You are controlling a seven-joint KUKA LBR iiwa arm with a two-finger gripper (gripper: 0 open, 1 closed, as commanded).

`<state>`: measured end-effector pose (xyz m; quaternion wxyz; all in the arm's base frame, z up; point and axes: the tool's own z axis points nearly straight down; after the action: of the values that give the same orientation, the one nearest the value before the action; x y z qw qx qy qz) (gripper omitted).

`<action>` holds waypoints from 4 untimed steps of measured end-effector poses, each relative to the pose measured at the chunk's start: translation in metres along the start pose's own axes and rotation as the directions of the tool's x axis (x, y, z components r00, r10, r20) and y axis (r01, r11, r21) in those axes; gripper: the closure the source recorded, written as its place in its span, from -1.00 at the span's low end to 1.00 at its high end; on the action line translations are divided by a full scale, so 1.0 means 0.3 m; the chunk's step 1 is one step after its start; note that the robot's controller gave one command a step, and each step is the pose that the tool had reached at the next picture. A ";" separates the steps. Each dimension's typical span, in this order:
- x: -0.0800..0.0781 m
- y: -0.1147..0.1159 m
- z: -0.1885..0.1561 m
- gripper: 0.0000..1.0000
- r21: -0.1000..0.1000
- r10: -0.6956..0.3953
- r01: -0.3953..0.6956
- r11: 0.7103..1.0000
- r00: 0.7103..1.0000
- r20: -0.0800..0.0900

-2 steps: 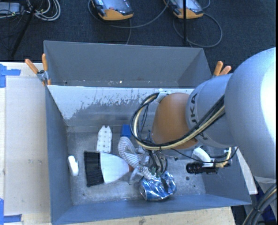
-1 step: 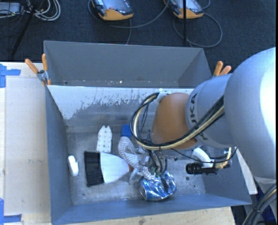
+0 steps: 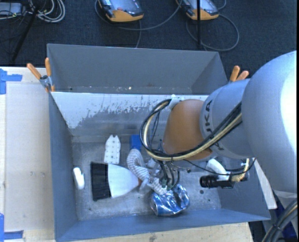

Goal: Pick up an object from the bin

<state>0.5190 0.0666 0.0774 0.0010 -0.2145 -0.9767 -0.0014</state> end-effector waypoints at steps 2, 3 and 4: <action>0.006 -0.004 -0.104 1.00 0.004 -0.009 0.009 1.000 1.000 0.000; 0.003 -0.002 -0.132 1.00 0.002 -0.006 0.006 1.000 1.000 0.003; 0.006 -0.003 -0.155 1.00 0.003 -0.008 0.008 1.000 1.000 0.001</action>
Offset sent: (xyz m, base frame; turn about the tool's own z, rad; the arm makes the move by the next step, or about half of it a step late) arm 0.0000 -0.0001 0.0362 0.0000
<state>0.5170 0.0663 0.1239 0.0008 -0.2107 -0.9775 0.0000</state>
